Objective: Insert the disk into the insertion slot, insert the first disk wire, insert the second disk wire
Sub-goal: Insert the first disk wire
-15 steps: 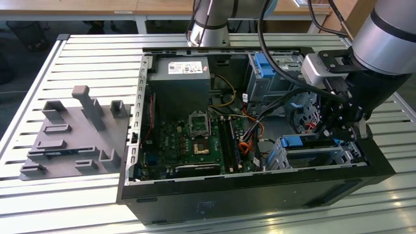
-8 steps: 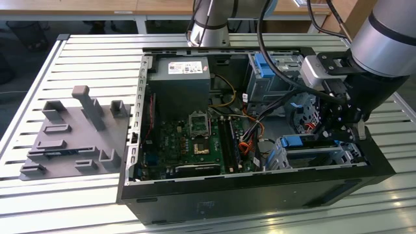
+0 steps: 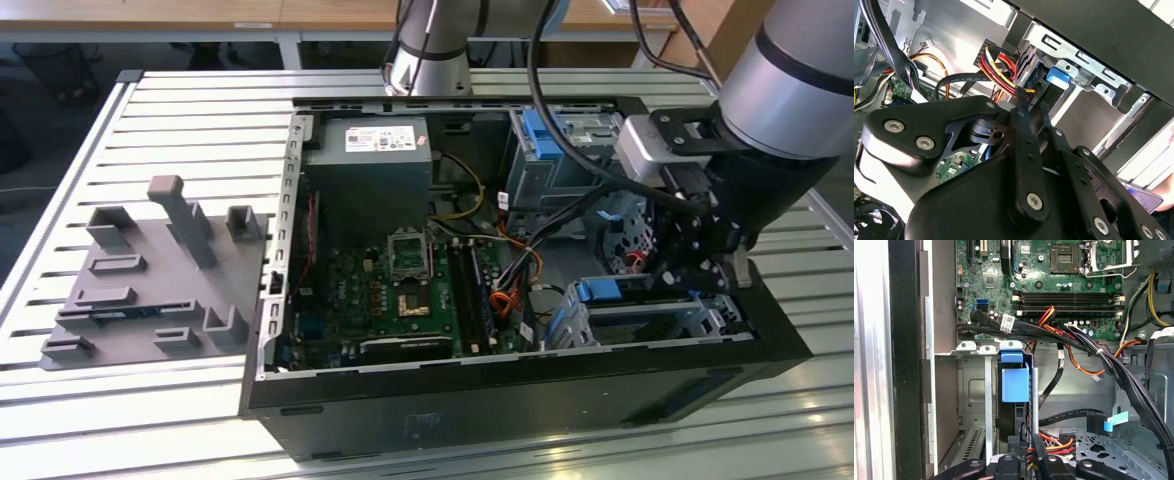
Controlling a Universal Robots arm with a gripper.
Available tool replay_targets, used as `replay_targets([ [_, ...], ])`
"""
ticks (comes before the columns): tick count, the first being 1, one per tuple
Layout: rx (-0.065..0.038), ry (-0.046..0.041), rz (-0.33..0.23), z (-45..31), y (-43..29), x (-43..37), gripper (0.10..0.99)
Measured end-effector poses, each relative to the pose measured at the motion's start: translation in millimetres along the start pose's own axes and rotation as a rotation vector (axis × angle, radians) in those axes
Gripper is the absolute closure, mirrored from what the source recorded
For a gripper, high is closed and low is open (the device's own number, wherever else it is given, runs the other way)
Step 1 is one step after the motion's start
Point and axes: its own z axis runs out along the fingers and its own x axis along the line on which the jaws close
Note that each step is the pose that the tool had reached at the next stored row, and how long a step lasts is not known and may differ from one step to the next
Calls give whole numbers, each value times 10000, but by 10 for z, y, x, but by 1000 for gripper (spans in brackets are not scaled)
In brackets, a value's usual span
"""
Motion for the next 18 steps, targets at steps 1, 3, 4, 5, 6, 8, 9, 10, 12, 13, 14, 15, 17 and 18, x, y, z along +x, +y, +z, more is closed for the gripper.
replay_targets([
  [1, 0, -1, 0, -8, 0, -1, 839],
  [3, 0, 0, 0, -32, -2, -1, 839],
  [4, -1, -1, 0, -45, -2, -2, 839],
  [5, -2, -1, 0, -57, -3, -2, 839],
  [6, -3, 0, 0, -69, -3, -2, 839],
  [8, -7, -1, 0, -90, -4, -3, 839],
  [9, -9, -2, 0, -95, -5, -3, 839],
  [10, -12, -1, 0, -102, -5, -3, 839],
  [12, -19, -1, 0, -116, -6, -4, 855],
  [13, -24, -1, 1, -122, -7, -4, 918],
  [14, -28, -2, 1, -127, -7, -4, 980],
  [15, -32, -2, 1, -131, -8, -4, 980],
  [17, -34, 1, 1, -140, -8, -4, 980],
  [18, -36, 0, 0, -144, -9, -4, 980],
])
